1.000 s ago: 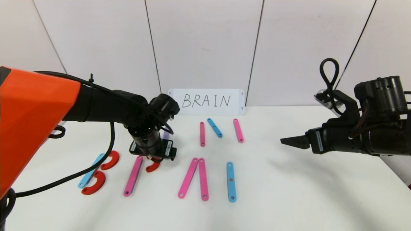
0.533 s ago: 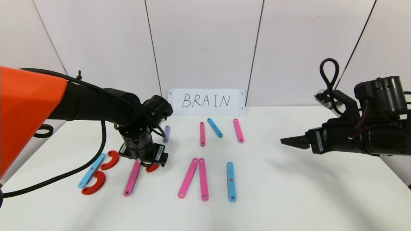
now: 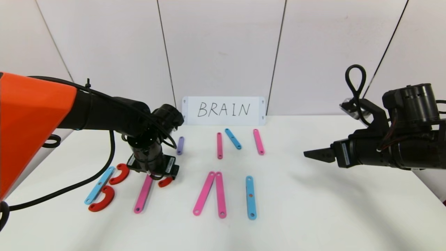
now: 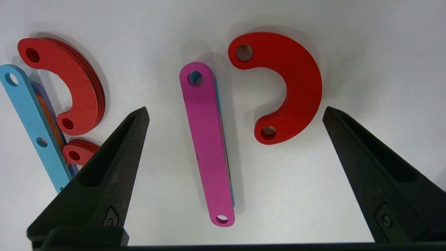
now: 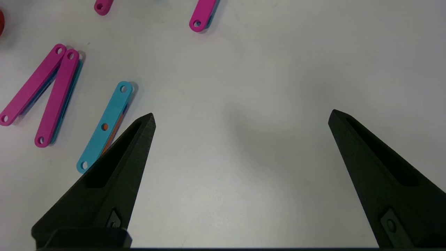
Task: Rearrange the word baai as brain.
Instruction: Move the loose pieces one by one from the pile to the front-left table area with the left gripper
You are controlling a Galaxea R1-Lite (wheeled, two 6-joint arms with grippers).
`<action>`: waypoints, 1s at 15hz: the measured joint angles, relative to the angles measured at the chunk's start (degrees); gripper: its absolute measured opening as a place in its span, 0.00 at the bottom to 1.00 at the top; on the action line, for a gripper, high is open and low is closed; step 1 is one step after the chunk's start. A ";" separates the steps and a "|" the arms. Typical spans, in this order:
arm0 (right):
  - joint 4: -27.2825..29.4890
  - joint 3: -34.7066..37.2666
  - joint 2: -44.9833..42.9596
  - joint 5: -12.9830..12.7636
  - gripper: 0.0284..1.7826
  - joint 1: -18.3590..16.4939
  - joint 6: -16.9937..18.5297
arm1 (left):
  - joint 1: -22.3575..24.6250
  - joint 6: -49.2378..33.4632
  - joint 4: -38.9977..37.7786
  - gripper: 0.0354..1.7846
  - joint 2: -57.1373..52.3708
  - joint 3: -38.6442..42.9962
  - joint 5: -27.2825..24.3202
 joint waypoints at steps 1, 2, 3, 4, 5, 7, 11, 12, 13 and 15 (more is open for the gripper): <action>0.00 0.00 0.02 -0.02 0.98 -0.02 0.00 | 0.11 -0.16 -0.11 0.98 0.33 -0.11 -0.05; 0.00 0.00 0.04 -0.02 0.98 0.00 0.00 | 0.22 -0.27 -0.16 0.98 0.55 -0.26 -0.27; 0.00 0.00 0.04 -0.05 0.98 -0.02 0.00 | 0.22 -0.33 -0.17 0.98 0.68 -0.37 -0.40; 0.00 0.00 0.06 -0.02 0.98 0.00 0.00 | 0.22 -0.39 -0.22 0.98 0.74 -0.41 -0.49; 0.00 0.00 0.11 -0.02 0.98 -0.02 0.00 | 0.22 -0.44 -0.33 0.98 0.77 -0.45 -0.51; 0.00 0.00 0.11 -0.02 0.98 -0.02 0.00 | 0.50 -0.41 -0.20 0.98 0.88 -0.48 -0.40; 0.00 0.00 0.12 -0.05 0.98 0.01 0.00 | 1.07 -0.07 0.52 0.98 0.90 -0.41 -0.09; 0.00 0.00 0.12 -0.02 0.98 0.04 0.00 | 1.23 -0.09 0.59 0.98 0.85 -0.37 -0.09; 0.00 0.00 0.15 -0.02 0.98 0.04 0.00 | 1.23 -0.07 0.61 0.98 0.74 -0.20 -0.07; 0.00 0.00 0.15 -0.05 0.98 0.06 0.00 | 0.90 -0.02 1.24 0.98 0.21 0.29 -0.09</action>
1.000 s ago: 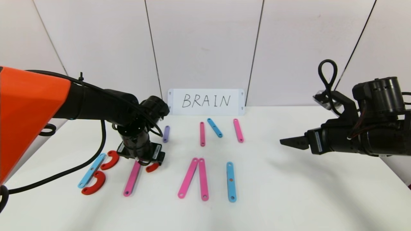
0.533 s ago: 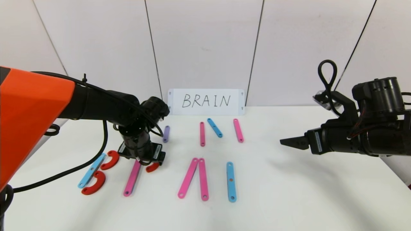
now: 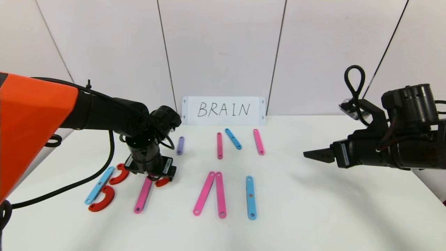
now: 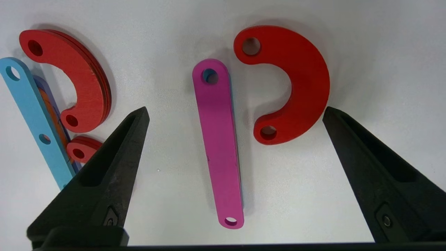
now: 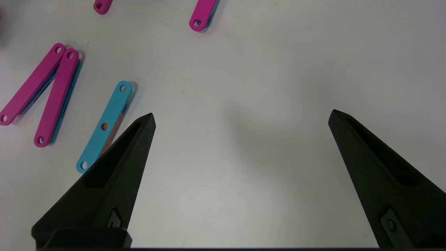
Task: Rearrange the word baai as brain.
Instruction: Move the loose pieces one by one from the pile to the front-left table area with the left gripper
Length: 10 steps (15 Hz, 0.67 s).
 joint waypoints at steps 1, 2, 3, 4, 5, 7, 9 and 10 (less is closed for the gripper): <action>0.00 0.00 0.02 0.00 0.98 0.00 0.00 | -0.13 0.00 0.44 0.98 -0.29 0.15 0.00; 0.00 -0.02 0.02 0.00 0.98 0.00 0.00 | -0.18 0.05 0.61 0.98 -0.57 0.21 0.00; 0.00 -0.02 0.02 0.00 0.98 0.00 0.00 | -0.18 0.11 0.74 0.98 -0.88 0.30 0.01; 0.00 -0.02 0.02 0.02 0.98 0.00 0.00 | -0.20 0.61 0.77 0.98 -1.21 0.28 0.01; 0.00 -0.02 0.02 0.02 0.98 0.00 0.00 | -0.22 1.05 0.57 0.98 -1.51 -0.02 -0.05; 0.00 -0.02 0.05 0.02 0.98 0.00 0.00 | -0.22 1.16 -0.24 0.98 -1.87 -1.90 -0.73; 0.00 -0.02 0.05 0.02 0.98 0.00 0.00 | -0.18 1.27 -1.93 0.98 -1.21 -4.88 -3.02; 0.00 -0.02 0.05 -0.04 0.98 0.00 0.00 | -0.05 1.27 -3.19 0.98 -0.44 -6.69 -4.43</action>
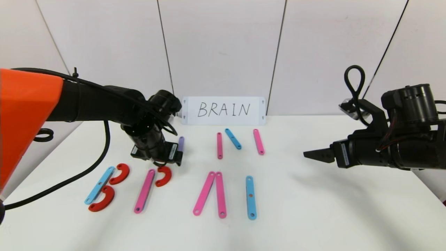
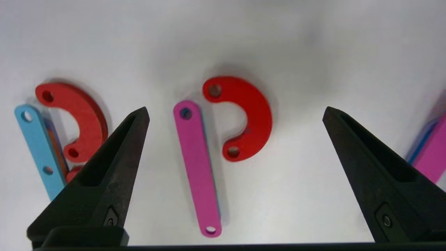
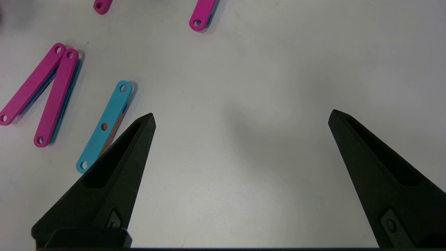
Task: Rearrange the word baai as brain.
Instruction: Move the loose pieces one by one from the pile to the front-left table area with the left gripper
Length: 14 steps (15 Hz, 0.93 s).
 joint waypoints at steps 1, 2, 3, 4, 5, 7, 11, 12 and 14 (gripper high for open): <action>0.00 -0.01 0.00 0.00 0.98 0.00 0.00 | 0.11 -0.05 -1.30 0.98 1.00 -1.55 -0.63; 0.00 -0.04 0.00 0.00 0.98 0.00 0.00 | 0.30 -0.11 -3.01 0.98 2.18 -2.93 -0.87; 0.00 -0.06 0.00 0.00 0.98 0.00 0.00 | 0.52 -0.15 -5.07 0.98 3.60 -4.35 -0.98; -0.17 -0.04 0.00 -0.02 0.98 -0.02 0.01 | 0.85 -0.17 -7.31 0.98 5.33 -5.90 -1.02; -0.20 -0.04 0.00 -0.02 0.98 -0.05 0.00 | 1.23 -0.22 -8.77 0.98 6.86 -7.39 -0.98; -0.22 -0.01 0.00 -0.02 0.98 -0.09 0.00 | 1.95 -0.59 -9.73 0.98 9.87 -10.62 -0.78; -0.23 0.02 0.00 0.02 0.98 -0.11 0.00 | 2.58 -1.18 -9.90 0.98 13.70 -14.30 -0.65; -0.23 0.02 0.00 0.02 0.98 -0.09 0.00 | 2.78 -1.29 -9.96 0.98 14.42 -14.80 -0.65; -0.23 0.02 0.00 0.04 0.98 -0.09 -0.02 | 3.13 -1.40 -9.92 0.94 15.42 -15.65 -0.63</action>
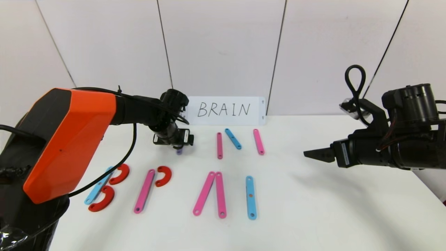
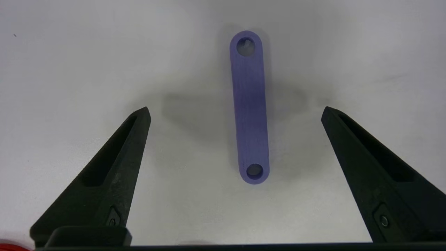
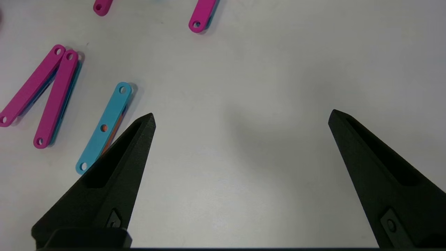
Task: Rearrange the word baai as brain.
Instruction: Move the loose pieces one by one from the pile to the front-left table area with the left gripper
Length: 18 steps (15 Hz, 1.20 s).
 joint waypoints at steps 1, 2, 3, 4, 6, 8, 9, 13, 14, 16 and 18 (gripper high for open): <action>-0.02 0.00 0.00 0.00 0.98 0.00 0.02 | 0.11 0.00 -0.01 0.90 0.33 -0.13 -0.01; -0.02 0.00 0.00 0.02 0.98 0.00 0.02 | 0.20 0.00 0.02 0.84 0.54 -0.22 0.00; -0.02 0.00 0.00 0.00 0.98 0.00 0.04 | 0.23 0.00 0.02 0.77 0.63 -0.26 -0.01; 0.00 0.00 0.00 0.00 0.98 0.00 0.02 | 0.26 0.00 0.00 0.66 0.73 -0.28 -0.01; -0.02 0.00 -0.02 0.00 0.98 0.00 0.02 | 0.28 -0.04 0.11 0.47 0.85 -0.28 -0.01; -0.02 0.00 -0.02 0.02 0.98 0.00 0.02 | 0.28 -0.01 0.09 0.27 0.90 -0.26 -0.01; -0.02 0.00 -0.02 0.02 0.98 0.00 0.02 | 0.28 -0.01 0.11 0.20 0.90 -0.24 -0.01; -0.02 0.00 -0.02 0.02 0.98 0.00 0.02 | 0.21 0.00 0.20 0.14 0.73 0.18 0.10; -0.02 0.00 -0.02 0.00 0.98 0.00 0.02 | 0.17 -0.12 0.30 0.14 0.60 0.28 0.38; -0.02 0.00 0.00 0.02 0.98 0.00 0.02 | -0.05 -1.96 0.66 0.14 -0.20 0.91 1.62; 0.00 0.00 0.02 0.00 0.98 0.00 0.02 | -0.82 -5.02 0.74 0.14 -2.02 2.23 2.91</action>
